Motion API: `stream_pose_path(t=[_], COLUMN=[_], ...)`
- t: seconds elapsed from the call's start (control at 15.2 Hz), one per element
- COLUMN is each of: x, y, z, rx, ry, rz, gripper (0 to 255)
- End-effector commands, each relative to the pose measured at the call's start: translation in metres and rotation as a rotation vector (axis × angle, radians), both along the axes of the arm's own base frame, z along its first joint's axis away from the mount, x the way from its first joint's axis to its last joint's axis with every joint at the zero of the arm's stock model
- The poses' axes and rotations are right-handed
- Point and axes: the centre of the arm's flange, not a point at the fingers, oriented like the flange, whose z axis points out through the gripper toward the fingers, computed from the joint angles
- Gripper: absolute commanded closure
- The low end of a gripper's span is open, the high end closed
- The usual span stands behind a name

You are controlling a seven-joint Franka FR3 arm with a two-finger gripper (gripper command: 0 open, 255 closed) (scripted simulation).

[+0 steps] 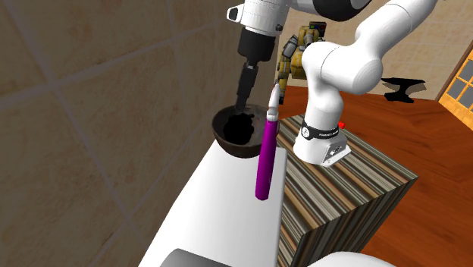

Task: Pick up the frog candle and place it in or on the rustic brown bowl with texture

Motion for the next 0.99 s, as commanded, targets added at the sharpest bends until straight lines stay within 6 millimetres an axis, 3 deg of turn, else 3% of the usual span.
stream_pose_path(t=[0.0,0.13,0.4,0.92], x=[0.0,0.0,-0.012,-0.012], y=[0.0,0.0,0.002,0.002], z=[0.0,0.0,0.049,0.049], rx=[0.0,0.0,0.0,0.0], ry=[0.0,0.0,0.0,0.0], rz=[0.0,0.0,0.0,0.0], gripper=[0,0,0,0])
